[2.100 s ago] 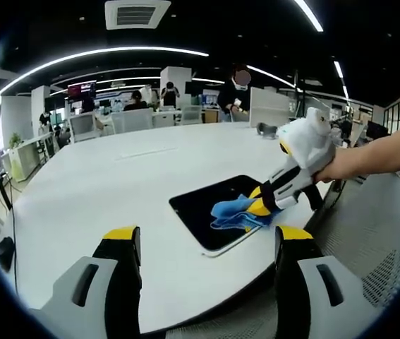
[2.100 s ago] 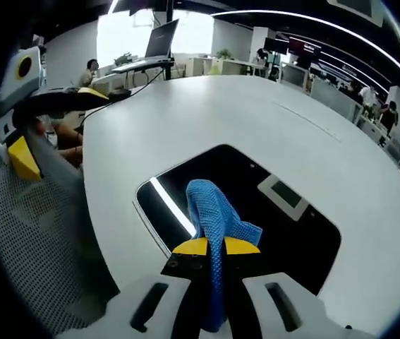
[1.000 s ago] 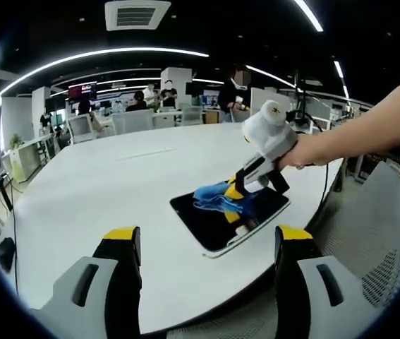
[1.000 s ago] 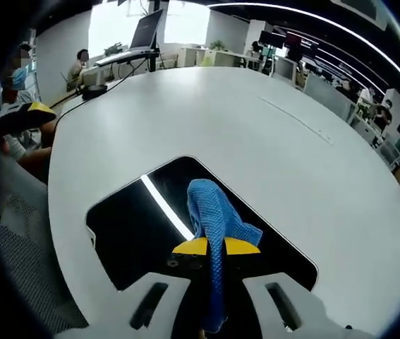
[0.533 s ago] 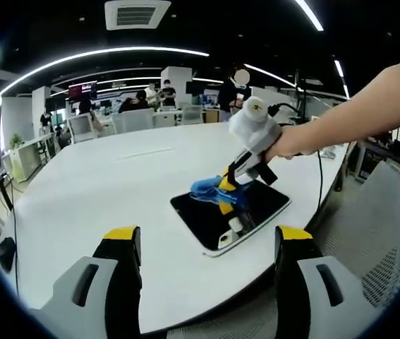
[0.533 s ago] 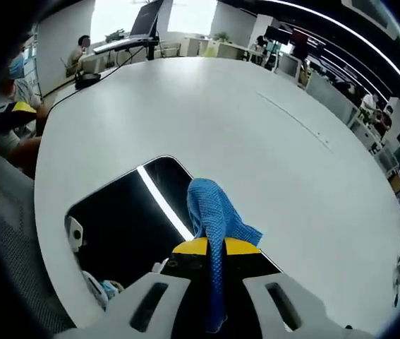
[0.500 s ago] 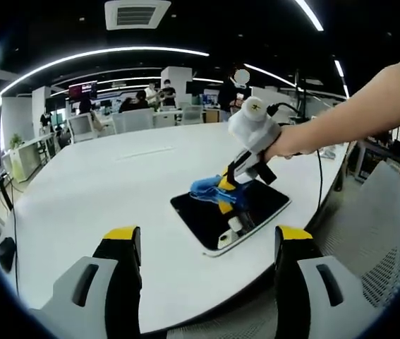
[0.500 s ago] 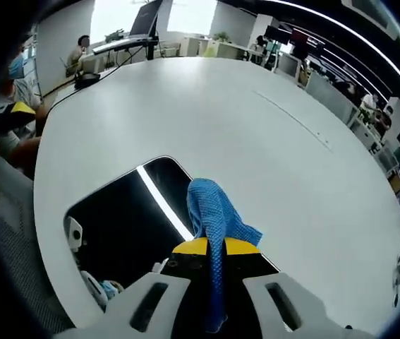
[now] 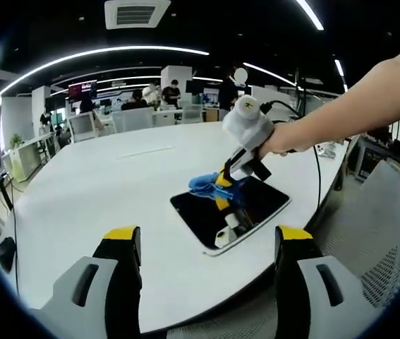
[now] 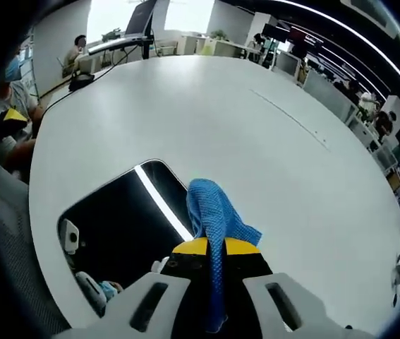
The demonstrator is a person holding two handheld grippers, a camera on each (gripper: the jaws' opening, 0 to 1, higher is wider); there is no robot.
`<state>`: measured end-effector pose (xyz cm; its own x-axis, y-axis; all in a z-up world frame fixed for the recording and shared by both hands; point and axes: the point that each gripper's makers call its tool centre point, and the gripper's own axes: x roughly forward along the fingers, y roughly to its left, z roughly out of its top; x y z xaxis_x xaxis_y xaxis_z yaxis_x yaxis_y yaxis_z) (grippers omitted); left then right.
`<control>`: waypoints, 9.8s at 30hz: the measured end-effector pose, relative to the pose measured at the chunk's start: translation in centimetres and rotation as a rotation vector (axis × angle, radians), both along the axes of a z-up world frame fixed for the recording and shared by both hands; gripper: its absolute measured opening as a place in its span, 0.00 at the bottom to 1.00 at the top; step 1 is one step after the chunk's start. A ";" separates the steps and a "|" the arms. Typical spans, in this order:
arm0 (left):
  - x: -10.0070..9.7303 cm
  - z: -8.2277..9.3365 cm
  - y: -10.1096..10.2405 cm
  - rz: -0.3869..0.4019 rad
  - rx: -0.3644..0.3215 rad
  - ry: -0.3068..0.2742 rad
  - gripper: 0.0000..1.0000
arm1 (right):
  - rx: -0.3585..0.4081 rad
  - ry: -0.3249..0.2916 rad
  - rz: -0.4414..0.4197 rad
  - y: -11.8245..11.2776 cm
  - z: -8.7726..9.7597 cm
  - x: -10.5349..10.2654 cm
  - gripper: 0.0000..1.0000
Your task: Wipe the mirror surface with the cleaning cloth until all visible marks leave the cleaned area.
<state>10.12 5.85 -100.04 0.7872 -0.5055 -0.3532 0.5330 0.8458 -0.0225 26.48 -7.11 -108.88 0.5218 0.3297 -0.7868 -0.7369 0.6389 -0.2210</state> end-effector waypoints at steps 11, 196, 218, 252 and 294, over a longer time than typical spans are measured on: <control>0.0 0.0 -0.1 0.000 0.002 0.003 0.75 | -0.004 -0.010 -0.006 -0.1 0.0 0.0 0.00; -0.2 -0.3 -0.1 -0.003 0.015 0.025 0.74 | 0.135 -0.043 -0.048 -4.7 0.3 -12.9 0.00; -0.3 -0.2 -0.2 -0.006 0.004 0.022 0.74 | 0.138 -0.043 -0.045 -6.0 0.3 -13.0 0.00; -0.2 -0.1 -0.2 -0.001 0.002 0.014 0.74 | 0.124 -0.015 -0.160 -9.5 0.2 -12.8 0.00; 0.1 0.1 0.1 0.003 -0.002 0.000 0.75 | 0.046 -0.017 -0.138 -9.0 0.2 -5.3 0.00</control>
